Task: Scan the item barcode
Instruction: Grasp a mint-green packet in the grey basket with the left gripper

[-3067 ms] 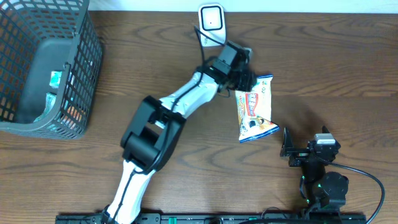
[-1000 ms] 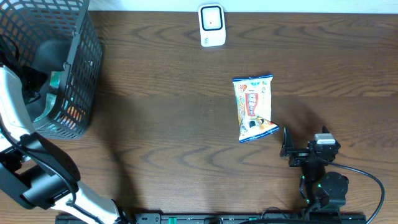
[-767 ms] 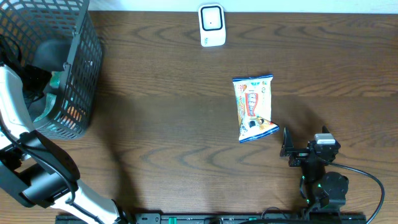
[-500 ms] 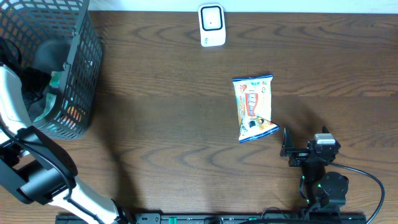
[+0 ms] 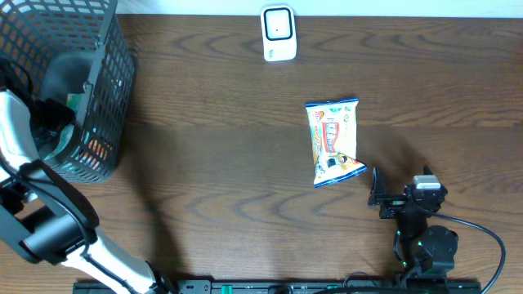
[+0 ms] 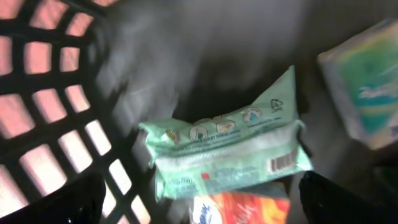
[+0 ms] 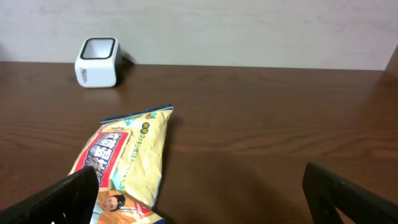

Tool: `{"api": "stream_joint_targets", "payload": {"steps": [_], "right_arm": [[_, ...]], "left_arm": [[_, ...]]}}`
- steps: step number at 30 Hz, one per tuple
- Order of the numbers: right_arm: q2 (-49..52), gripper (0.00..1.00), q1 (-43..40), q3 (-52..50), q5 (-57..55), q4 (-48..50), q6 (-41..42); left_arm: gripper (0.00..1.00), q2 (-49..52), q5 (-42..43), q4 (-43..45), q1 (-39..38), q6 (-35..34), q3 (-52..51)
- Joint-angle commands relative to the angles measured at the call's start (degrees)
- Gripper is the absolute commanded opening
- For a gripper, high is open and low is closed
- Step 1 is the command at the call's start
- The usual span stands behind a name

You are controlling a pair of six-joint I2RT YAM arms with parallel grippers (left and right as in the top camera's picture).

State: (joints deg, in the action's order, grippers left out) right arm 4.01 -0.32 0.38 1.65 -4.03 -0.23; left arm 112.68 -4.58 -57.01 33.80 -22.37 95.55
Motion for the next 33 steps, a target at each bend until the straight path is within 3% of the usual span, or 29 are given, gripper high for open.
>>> {"api": "stream_joint_targets", "payload": {"steps": [1,13,17,21,27,31,33], "right_arm": [[-0.2,0.99,-0.2,-0.1,0.0,-0.2,0.6],[-0.2,0.99,-0.2,-0.1,0.0,-0.2,0.6],[-0.2,0.99,-0.2,-0.1,0.0,-0.2,0.6],[-0.2,0.99,-0.2,-0.1,0.0,-0.2,0.6],[-0.2,0.99,-0.2,-0.1,0.0,-0.2,0.6],[-0.2,0.99,-0.2,-0.1,0.0,-0.2,0.6],[-0.2,0.99,-0.2,-0.1,0.0,-0.2,0.6]], "left_arm": [[0.98,4.2,0.1,-0.4,0.0,5.5,-0.7],[0.97,12.4,5.5,-2.0,0.0,9.7,-0.8],[0.67,12.6,5.5,-0.7,0.0,9.7,-0.7],[0.61,12.4,5.4,-0.9,0.0,9.7,0.4],[0.22,7.6,5.5,-2.4,0.0,4.5,4.5],[0.22,-1.3,5.5,-1.8,0.0,-3.0,5.3],[0.19,-10.4,7.1,-0.2,0.0,-7.3,5.3]]}}
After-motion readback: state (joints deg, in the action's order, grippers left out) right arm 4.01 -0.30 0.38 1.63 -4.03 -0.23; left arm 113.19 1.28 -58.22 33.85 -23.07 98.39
